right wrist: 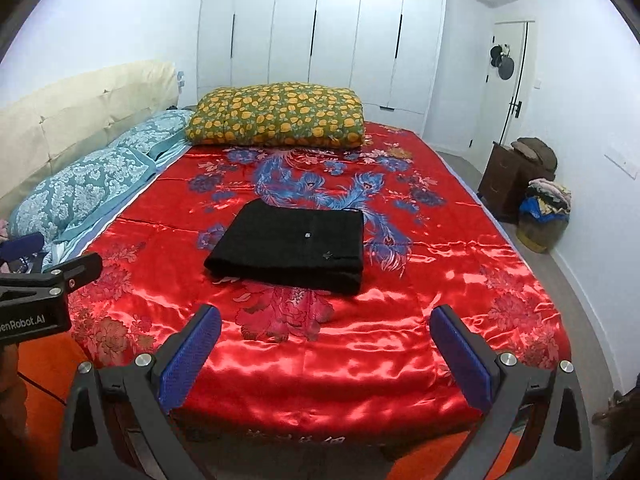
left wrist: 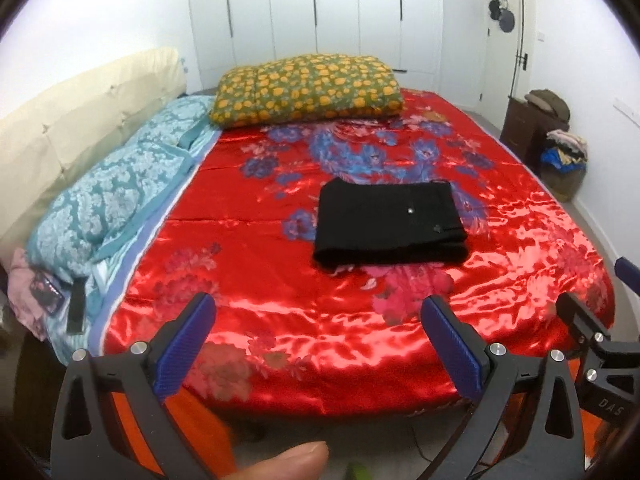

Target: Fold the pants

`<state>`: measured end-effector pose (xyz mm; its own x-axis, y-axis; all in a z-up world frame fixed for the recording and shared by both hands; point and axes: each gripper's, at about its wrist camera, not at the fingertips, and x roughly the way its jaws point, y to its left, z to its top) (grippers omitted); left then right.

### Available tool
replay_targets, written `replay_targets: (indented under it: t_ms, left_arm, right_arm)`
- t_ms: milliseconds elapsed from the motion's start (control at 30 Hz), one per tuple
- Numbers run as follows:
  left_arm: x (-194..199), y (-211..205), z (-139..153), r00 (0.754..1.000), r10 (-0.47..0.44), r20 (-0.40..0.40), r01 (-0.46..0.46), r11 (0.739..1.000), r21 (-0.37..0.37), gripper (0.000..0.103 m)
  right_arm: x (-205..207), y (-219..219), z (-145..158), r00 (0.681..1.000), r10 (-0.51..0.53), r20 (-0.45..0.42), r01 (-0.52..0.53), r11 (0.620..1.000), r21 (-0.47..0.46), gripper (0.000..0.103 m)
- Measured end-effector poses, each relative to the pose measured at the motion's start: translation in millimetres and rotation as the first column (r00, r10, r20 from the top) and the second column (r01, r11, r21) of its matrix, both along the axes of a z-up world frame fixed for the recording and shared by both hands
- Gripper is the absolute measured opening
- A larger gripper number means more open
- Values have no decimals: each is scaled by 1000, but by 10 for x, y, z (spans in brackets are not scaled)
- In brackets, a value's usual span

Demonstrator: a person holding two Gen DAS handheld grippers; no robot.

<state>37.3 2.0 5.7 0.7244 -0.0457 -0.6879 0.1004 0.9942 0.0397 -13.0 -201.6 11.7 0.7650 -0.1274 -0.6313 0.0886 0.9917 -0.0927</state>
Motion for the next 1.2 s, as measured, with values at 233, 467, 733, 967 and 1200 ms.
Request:
replay_targets:
  t_ms: [233, 467, 733, 967, 1200]
  left_arm:
    - [9, -28, 17, 1000, -2, -24, 3, 1000, 20, 102]
    - [9, -61, 9, 1000, 5, -20, -4, 999, 46, 102]
    - [28, -90, -1, 999, -20, -45, 21, 999, 37, 102]
    - [32, -83, -14, 998, -28, -51, 30, 999, 28, 102]
    - [55, -73, -50, 997, -29, -68, 31, 999, 16, 102]
  right_arm:
    - [-17, 46, 94, 1000, 6, 24, -6, 1000, -19, 103]
    - [-4, 55, 89, 1000, 2, 10, -2, 1000, -26, 103]
    - [7, 48, 119, 1000, 0, 19, 0, 999, -39, 103]
    - [34, 46, 97, 1000, 3, 10, -3, 999, -50, 103]
    - [44, 16, 77, 1000, -5, 5, 6, 999, -50, 103]
